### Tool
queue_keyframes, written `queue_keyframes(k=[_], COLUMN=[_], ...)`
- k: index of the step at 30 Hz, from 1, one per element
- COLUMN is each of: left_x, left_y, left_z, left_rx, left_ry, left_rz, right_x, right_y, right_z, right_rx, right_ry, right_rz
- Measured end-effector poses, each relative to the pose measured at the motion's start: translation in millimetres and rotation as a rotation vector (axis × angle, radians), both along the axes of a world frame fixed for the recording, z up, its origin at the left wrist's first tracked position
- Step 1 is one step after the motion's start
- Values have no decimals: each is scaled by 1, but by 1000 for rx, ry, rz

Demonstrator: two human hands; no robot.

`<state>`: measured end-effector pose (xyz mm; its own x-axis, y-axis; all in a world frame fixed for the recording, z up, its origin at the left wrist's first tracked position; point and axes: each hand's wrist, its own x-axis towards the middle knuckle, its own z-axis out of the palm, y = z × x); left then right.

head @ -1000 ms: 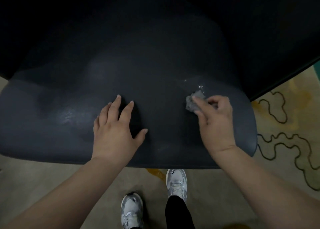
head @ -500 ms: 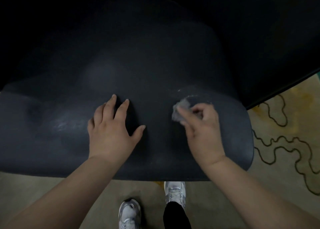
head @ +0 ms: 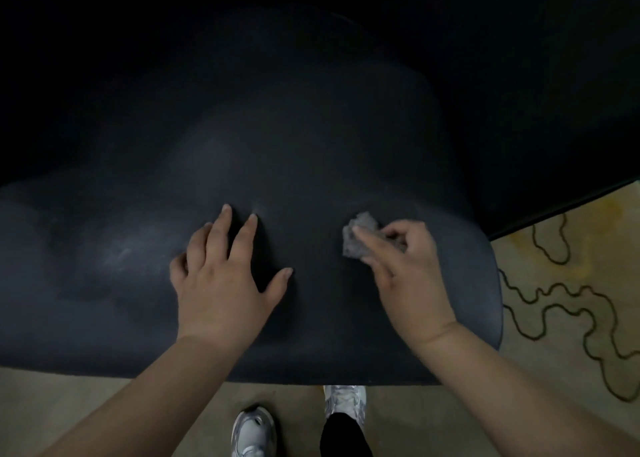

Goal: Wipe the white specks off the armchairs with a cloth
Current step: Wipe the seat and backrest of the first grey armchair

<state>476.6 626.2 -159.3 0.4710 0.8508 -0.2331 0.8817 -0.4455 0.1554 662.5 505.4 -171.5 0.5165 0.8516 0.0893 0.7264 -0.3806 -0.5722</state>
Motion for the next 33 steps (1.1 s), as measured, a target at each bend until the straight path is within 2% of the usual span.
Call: queue_keyframes(k=[3, 5, 7, 11, 15, 18, 20, 22, 24, 25, 27, 30, 32, 33], left_x=[0, 0, 1, 1, 1, 0, -1, -1, -2, -2, -2, -2, -3, -3], left_y=[1, 1, 1, 1, 1, 1, 1, 2, 2, 2, 2, 3, 2, 2], left_z=[-1, -1, 0, 0, -1, -3, -4, -3, -3, -3, -3, -4, -4, -5], left_rx=[-6, -7, -12, -8, 2, 10, 15, 22, 15, 13, 11, 16, 18, 22], left_ry=[10, 13, 15, 11, 4, 7, 10, 15, 18, 19, 15, -8, -5, -9], left_rz=[-10, -11, -5, 0, -6, -13, -17, -15, -14, -17, -23, -23, -30, -27], right_x=[31, 34, 17, -1, 46, 40, 8, -16, -5, 12, 54, 89, 63, 42], right_y=[24, 48, 55, 17, 35, 78, 79, 53, 26, 20, 22, 58, 78, 80], right_z=[-5, -7, -5, -1, -6, -17, -14, -15, -12, -13, -18, -21, -17, -16], right_rx=[24, 48, 37, -11, 18, 66, 83, 74, 62, 66, 53, 48, 65, 115], right_ry=[101, 118, 90, -5, -62, -59, -29, -114, -155, -142, -263, -141, -150, -107], right_rz=[-192, -229, -114, 105, -48, -80, 9, 210, 260, 207, 13, -289, -294, -224])
